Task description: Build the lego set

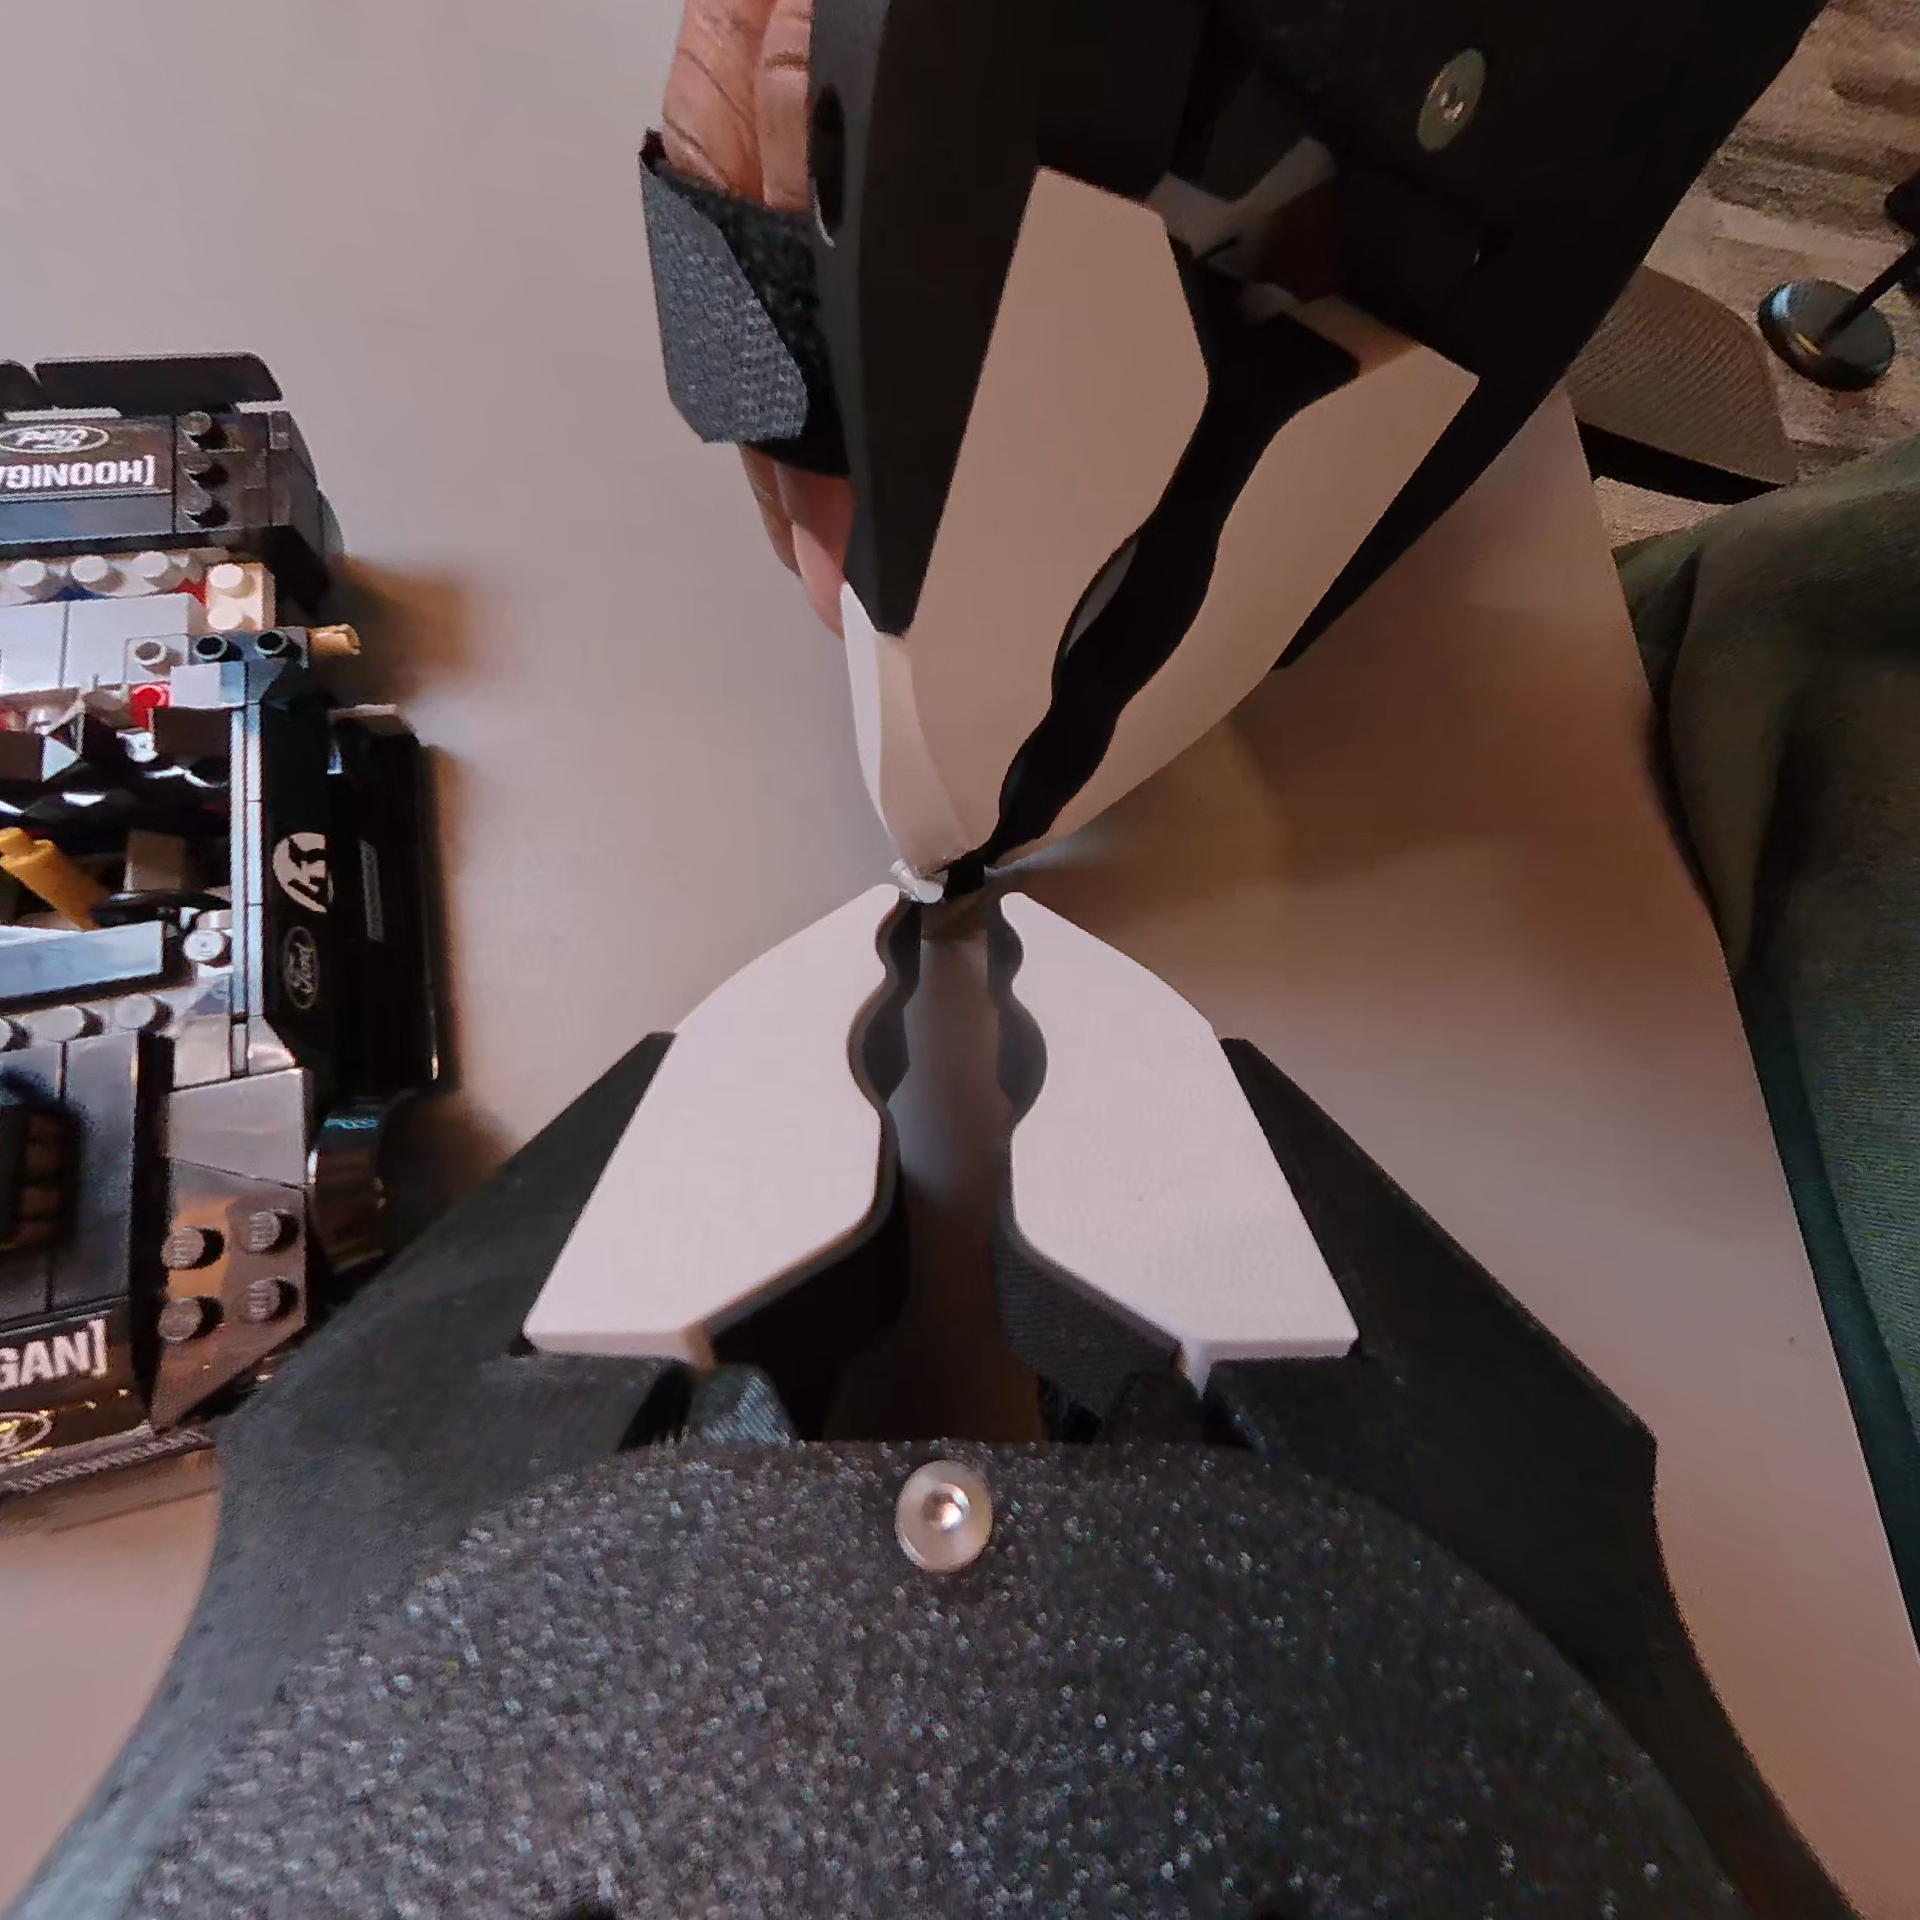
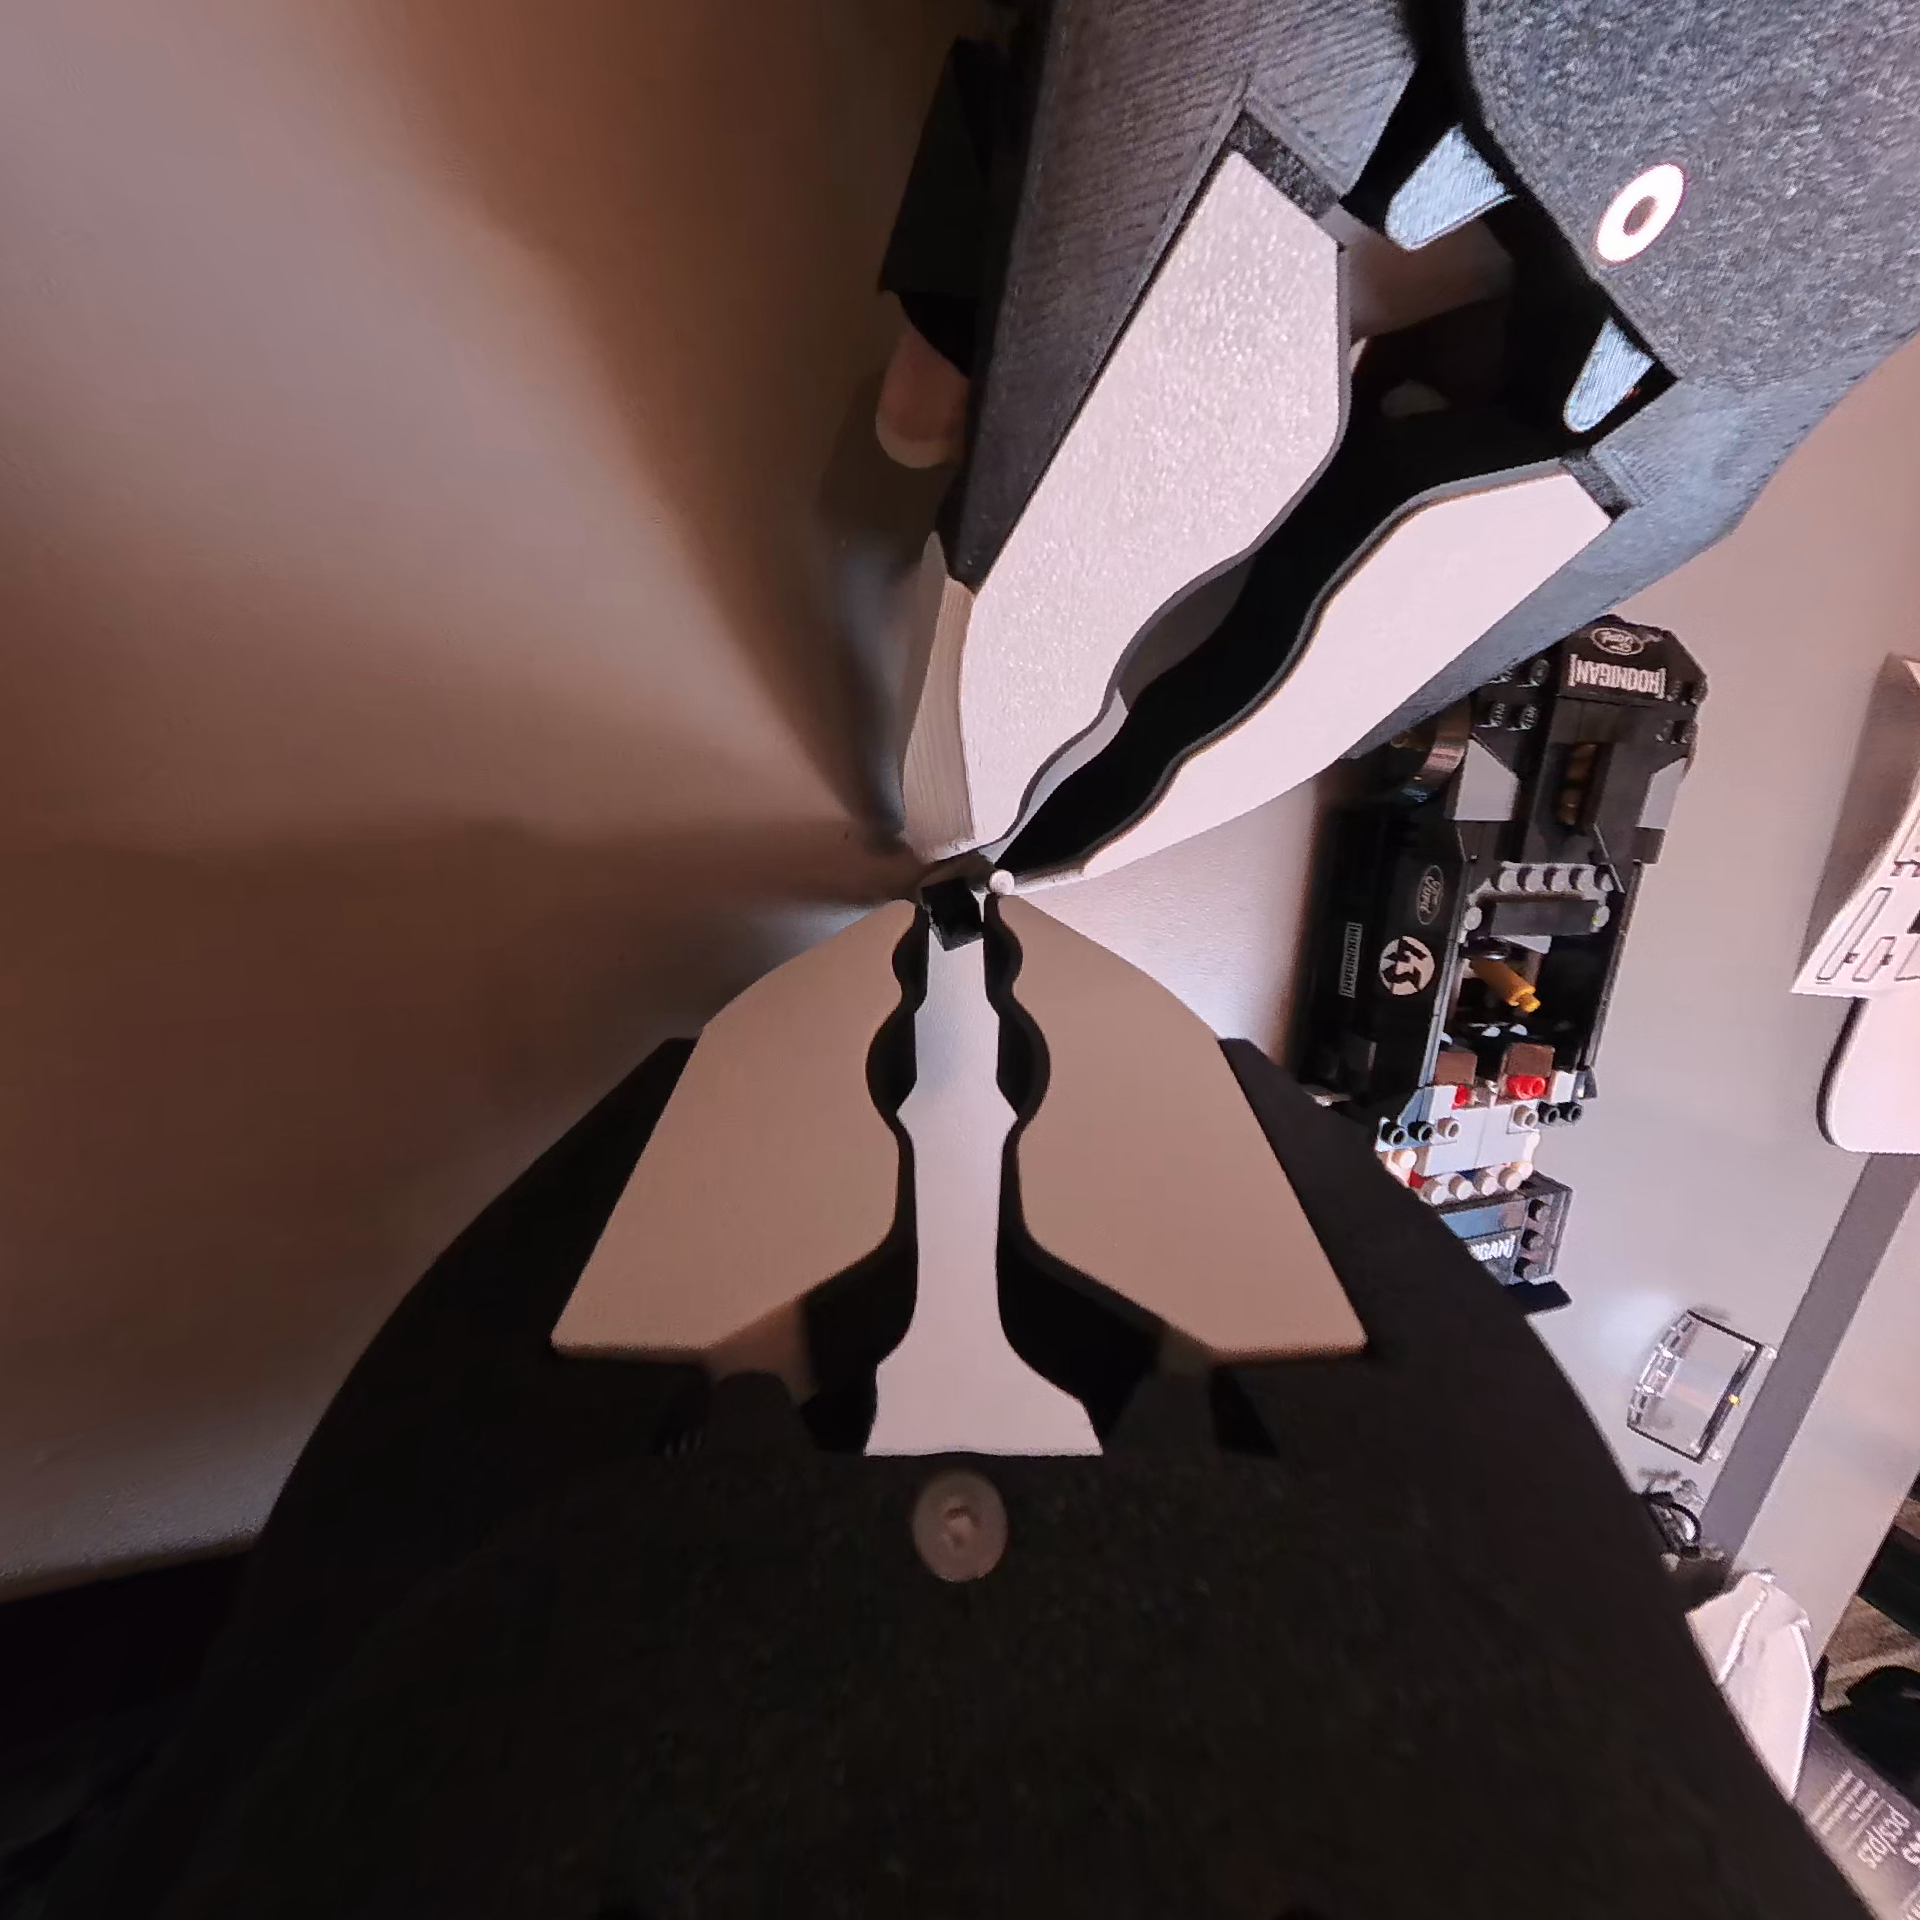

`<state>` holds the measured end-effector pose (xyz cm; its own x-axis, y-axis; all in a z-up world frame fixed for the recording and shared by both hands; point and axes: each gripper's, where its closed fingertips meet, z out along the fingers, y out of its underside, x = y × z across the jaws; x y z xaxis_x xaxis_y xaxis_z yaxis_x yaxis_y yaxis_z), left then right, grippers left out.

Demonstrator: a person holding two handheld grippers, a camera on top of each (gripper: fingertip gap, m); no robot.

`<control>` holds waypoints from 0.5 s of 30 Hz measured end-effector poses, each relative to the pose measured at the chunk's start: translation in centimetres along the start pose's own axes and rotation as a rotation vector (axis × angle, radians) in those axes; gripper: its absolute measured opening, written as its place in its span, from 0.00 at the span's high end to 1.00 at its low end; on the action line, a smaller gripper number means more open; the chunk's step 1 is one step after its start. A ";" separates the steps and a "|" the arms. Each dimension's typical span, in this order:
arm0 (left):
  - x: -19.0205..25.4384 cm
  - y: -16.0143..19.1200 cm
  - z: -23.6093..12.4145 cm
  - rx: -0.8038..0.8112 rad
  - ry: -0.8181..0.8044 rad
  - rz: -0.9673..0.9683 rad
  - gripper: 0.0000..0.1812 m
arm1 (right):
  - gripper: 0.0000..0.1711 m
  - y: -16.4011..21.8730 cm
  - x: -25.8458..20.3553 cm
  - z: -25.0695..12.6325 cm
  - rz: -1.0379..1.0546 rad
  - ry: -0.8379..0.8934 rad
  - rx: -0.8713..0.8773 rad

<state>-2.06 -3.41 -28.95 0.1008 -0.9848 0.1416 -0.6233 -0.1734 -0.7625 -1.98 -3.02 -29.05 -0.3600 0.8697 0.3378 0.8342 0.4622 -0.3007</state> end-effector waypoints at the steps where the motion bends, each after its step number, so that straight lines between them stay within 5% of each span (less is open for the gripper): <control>1: 0.0 0.0 0.0 0.000 0.001 -0.002 0.93 | 0.94 0.0 0.0 0.0 0.000 0.001 -0.002; 15: 0.1 0.1 0.0 -0.006 0.000 0.002 0.92 | 0.93 -0.2 0.1 -0.4 0.066 0.003 0.026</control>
<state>-2.06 -3.54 -28.99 0.0996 -0.9851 0.1400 -0.6280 -0.1714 -0.7591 -2.05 -3.09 -28.55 -0.3037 0.8977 0.3192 0.8451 0.4085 -0.3450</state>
